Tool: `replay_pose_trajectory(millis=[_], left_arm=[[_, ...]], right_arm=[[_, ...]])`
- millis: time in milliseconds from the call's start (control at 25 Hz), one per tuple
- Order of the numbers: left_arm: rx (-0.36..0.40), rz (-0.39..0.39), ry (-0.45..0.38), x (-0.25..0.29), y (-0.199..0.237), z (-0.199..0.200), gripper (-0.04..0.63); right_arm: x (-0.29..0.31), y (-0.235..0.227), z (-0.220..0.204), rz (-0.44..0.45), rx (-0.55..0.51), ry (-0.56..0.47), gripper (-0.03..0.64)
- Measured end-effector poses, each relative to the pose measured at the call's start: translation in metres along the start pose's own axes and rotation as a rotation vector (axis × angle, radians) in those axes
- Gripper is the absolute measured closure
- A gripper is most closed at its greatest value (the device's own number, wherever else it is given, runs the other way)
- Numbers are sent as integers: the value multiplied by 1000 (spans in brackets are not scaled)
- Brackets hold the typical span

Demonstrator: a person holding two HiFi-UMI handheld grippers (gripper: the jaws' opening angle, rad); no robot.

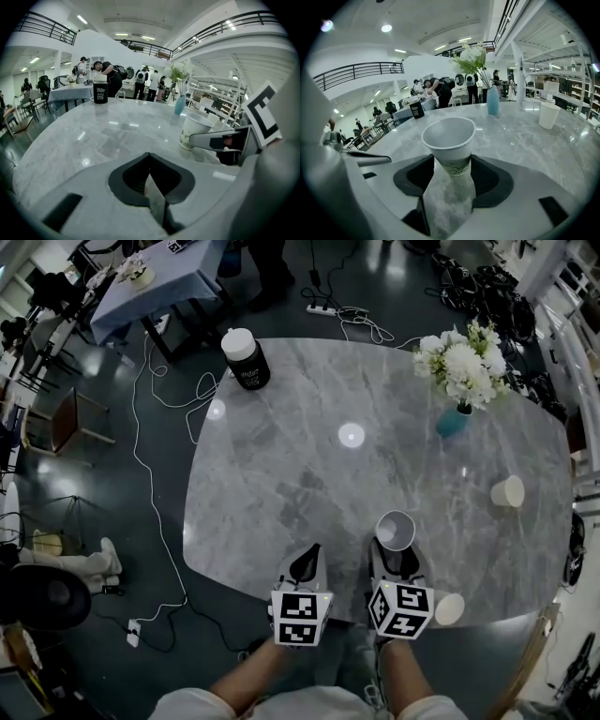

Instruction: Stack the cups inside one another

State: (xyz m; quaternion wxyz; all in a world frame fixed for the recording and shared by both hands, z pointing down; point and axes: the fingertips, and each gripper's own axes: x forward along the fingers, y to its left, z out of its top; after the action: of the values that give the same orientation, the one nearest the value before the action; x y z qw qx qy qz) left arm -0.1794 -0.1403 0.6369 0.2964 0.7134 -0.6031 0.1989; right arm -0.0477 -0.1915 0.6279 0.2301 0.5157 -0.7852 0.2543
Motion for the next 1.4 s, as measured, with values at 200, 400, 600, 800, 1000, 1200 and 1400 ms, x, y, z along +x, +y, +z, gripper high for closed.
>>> replay_pose_trajectory(millis=[200,400,600,800,1000,1200,1400], left_arm=[[4,-5,-1,-1,-4,-1,601],[9,-17,-7,-4,-13,2,601],[24,-26,-23,-8,-23,8,601],[44,-43,-46,-15,-39,19,601],[58,-64,-79,-24,-56,31,601],[75,-100,-101,-37,-80,39,601],[109,-156,-132,-44,-113,53,601]], right_arm=[[-4,-2,1,0,2,-11,402],[-14,-2,4,7,6,-23,402],[-28,3,10,27,17,-34,402],[-47,3,19,33,20,-48,402],[-67,-3,32,18,26,-80,402],[-98,-10,45,-1,49,-116,402],[-127,-28,57,-41,67,-160,402]])
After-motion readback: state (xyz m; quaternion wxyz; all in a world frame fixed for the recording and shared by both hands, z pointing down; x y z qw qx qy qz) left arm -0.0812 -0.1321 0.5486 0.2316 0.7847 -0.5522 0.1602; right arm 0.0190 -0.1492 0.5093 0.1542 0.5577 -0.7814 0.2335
